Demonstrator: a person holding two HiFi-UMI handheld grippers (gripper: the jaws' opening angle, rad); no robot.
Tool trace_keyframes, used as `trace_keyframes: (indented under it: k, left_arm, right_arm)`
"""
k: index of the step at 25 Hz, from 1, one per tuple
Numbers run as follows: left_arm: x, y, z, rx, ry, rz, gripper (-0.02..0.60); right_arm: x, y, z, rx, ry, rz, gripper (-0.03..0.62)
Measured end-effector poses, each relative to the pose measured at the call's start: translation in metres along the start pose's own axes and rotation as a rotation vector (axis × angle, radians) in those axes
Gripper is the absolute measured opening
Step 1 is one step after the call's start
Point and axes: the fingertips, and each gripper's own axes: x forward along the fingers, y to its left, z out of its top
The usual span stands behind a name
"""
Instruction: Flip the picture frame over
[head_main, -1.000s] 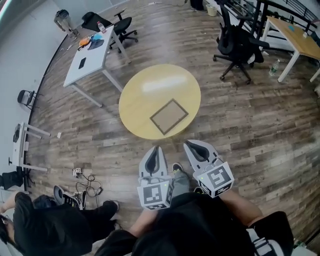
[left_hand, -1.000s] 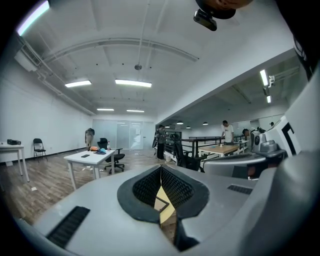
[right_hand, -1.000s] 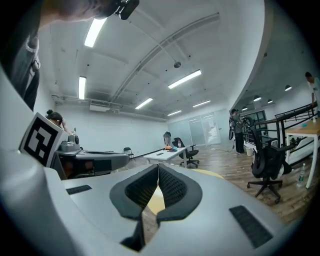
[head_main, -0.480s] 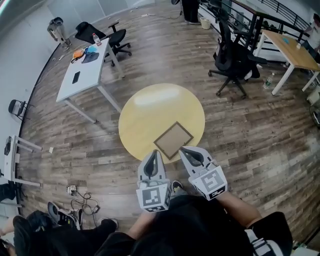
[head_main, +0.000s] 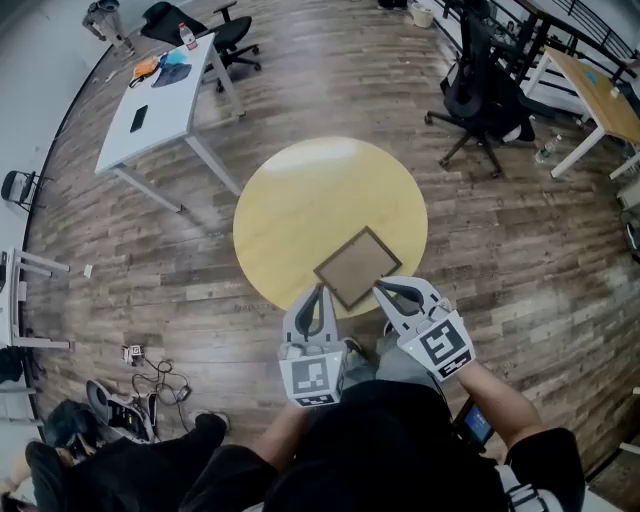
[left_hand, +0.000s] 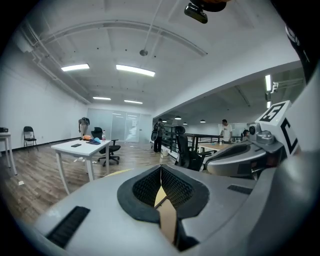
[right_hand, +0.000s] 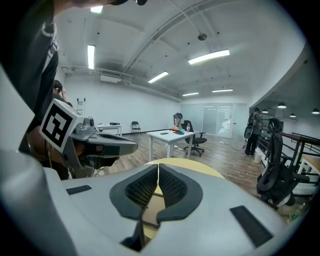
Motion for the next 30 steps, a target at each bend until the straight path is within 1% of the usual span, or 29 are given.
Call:
trace_keyframes:
  k: [3,5,10,13,14,15,16,18,22,25,30]
  left_arm:
    - [0.023,0.008,-0.020,-0.002,0.040,0.008,0.023]
    - [0.034,0.018,-0.039,-0.011,0.067,0.020,0.023]
    - [0.042,0.050,-0.103,-0.038,0.166,0.076,0.023]
    - [0.042,0.060,-0.141,-0.060,0.214,0.091,0.023]
    - [0.042,0.062,-0.153,-0.068,0.230,0.092,0.023]
    - [0.041,0.063,-0.164,-0.077,0.244,0.093,0.023]
    - [0.040,0.064,-0.174,-0.085,0.255,0.092,0.023]
    - [0.038,0.064,-0.189,-0.091,0.270,0.082,0.023]
    - [0.037,0.064,-0.210,-0.096,0.297,0.079,0.023]
    - [0.040,0.065,-0.219,-0.108,0.312,0.079,0.023]
    - [0.038,0.064,-0.222,-0.120,0.310,0.074,0.023]
  right_arm:
    - [0.020,-0.018,-0.020,-0.030,0.044,0.026,0.020]
    - [0.037,-0.019,-0.043,-0.052,0.086,0.059,0.021]
    - [0.083,0.014,-0.122,-0.136,0.234,0.189,0.023]
    - [0.104,0.041,-0.169,-0.191,0.301,0.280,0.027]
    - [0.110,0.050,-0.185,-0.208,0.329,0.313,0.060]
    - [0.114,0.059,-0.200,-0.228,0.356,0.342,0.127]
    - [0.118,0.065,-0.213,-0.253,0.377,0.362,0.144]
    - [0.124,0.075,-0.236,-0.316,0.411,0.381,0.157]
    - [0.137,0.084,-0.269,-0.475,0.470,0.405,0.224]
    - [0.146,0.085,-0.278,-0.576,0.483,0.400,0.242]
    - [0.156,0.089,-0.288,-0.729,0.493,0.366,0.245]
